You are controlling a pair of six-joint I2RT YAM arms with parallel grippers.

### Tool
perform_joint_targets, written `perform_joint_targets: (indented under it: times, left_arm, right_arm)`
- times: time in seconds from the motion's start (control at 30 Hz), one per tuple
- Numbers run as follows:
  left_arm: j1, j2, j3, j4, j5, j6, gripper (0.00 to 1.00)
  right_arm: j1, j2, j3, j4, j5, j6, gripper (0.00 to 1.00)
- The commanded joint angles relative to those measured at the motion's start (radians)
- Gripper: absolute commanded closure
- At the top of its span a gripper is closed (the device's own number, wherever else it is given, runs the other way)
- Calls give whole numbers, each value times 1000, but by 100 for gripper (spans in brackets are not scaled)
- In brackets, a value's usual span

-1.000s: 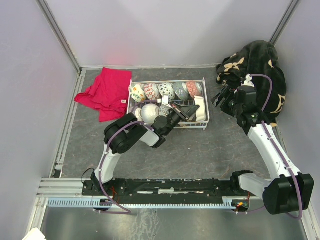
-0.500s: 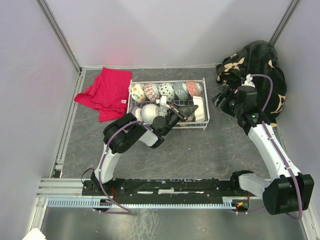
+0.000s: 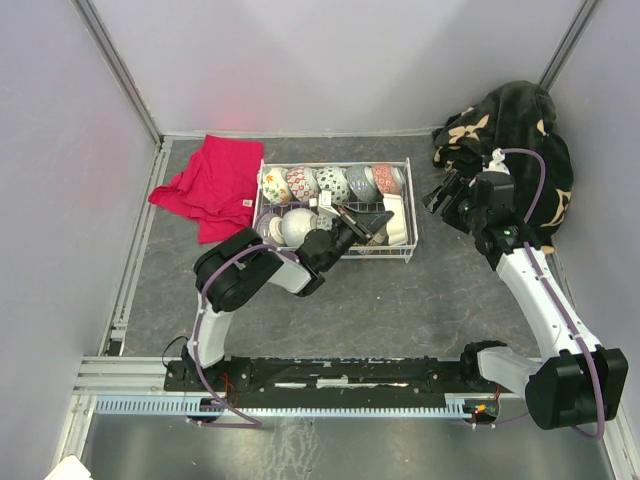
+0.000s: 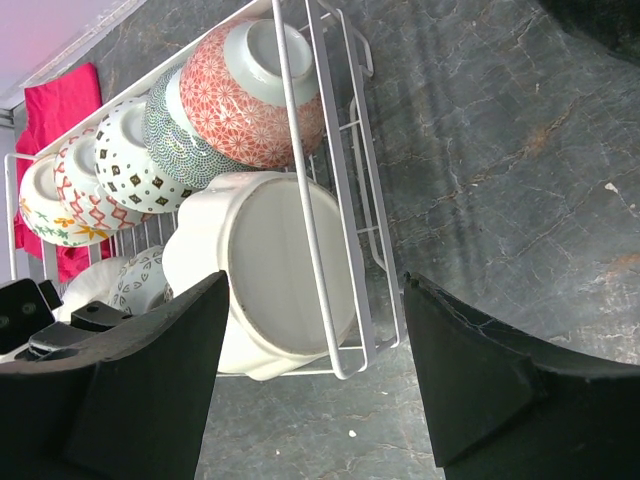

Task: Load the bowls into the dish rack
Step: Place the bowl in the dish rack.

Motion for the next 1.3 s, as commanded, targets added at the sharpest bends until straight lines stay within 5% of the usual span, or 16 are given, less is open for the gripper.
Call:
perform_joint_targets:
  times: [0.0,1.27]
  left_arm:
    - [-18,-75,4,-125,44,-21,94]
    - [-42,-381,18,-795,-54,229,83]
  right_arm:
    - [-7,-24,12,46,-8,6,22]
    - [-11,-25,9,53,-22,12,22]
